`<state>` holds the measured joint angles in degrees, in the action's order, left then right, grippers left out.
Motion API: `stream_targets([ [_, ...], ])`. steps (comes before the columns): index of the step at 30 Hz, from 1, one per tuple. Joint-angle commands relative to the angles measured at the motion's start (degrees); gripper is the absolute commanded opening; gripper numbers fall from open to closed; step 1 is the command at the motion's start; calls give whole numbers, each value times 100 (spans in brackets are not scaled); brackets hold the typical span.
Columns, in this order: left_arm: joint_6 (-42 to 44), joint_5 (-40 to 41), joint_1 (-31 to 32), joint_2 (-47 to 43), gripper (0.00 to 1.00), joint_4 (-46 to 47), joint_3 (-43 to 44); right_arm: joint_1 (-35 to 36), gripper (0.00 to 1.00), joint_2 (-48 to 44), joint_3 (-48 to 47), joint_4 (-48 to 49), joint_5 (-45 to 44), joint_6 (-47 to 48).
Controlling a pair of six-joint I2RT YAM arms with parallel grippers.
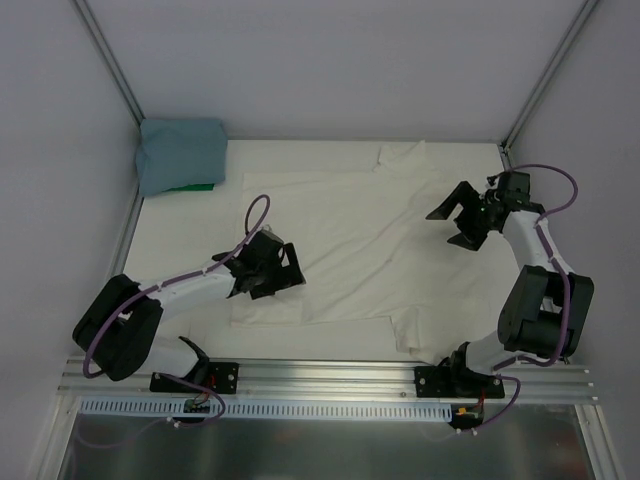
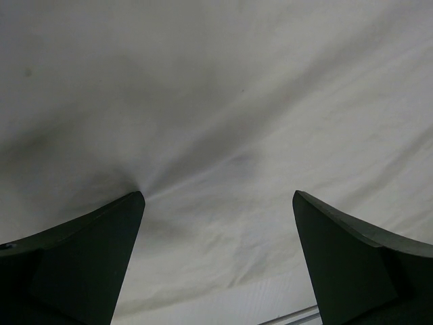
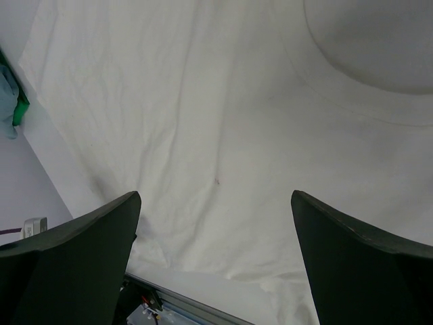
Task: Fold and stack the t-shirts
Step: Flatten out the tshirt
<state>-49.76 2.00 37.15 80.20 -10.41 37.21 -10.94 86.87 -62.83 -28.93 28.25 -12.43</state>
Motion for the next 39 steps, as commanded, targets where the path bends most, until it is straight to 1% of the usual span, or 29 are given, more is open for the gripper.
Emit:
stream_targets([
  [1,-236,292,187,76,99,-1770,-837,-84,99,-381,25,19,93,-23],
  [6,-473,310,390,-540,99,-1964,-1189,-101,100,-539,104,-69,58,47],
  [9,-552,362,609,-1154,99,-2157,-1077,-101,100,-662,148,-131,40,100],
  [10,-518,397,714,-1574,99,-2193,-1015,-101,100,-741,157,-122,49,91],
  [12,-211,485,785,-1998,99,-2141,-744,-101,99,-812,131,-139,84,91],
  [13,-62,494,794,-2444,99,-2071,-663,-110,100,-856,104,-174,93,109],
  [14,70,486,794,-2666,99,-1983,-576,-101,99,-926,61,-244,93,117],
  [15,359,459,794,-2903,99,-1712,-462,-101,99,-961,17,-288,93,126],
  [16,509,450,794,-3340,99,-1570,-400,-101,99,-996,-88,-341,93,135],
  [19,1028,573,794,-3888,99,-1200,-127,-101,99,-1172,-221,-473,111,144],
  [21,1291,809,794,-3907,99,-1243,179,-101,99,-1242,-247,-491,172,153],
  [23,1468,863,794,-3610,99,-1506,452,-66,99,-1217,-230,-474,190,170],
  [27,1391,706,794,-3354,99,-1551,542,13,99,-875,-11,-307,128,136],
  [30,1241,556,794,-3415,99,-1323,393,30,99,-94,16,-192,268,39],
  [31,1206,547,794,-3485,99,-1279,375,39,99,318,16,-149,321,4],
  [33,1170,547,794,-3547,98,-1252,383,57,99,654,-1,18,514,-84],
  [35,1170,582,794,-3599,99,-1279,418,92,99,988,-19,167,524,-190],
  [39,1188,626,794,-3617,99,-1340,445,346,99,1656,-335,142,593,-269],
])
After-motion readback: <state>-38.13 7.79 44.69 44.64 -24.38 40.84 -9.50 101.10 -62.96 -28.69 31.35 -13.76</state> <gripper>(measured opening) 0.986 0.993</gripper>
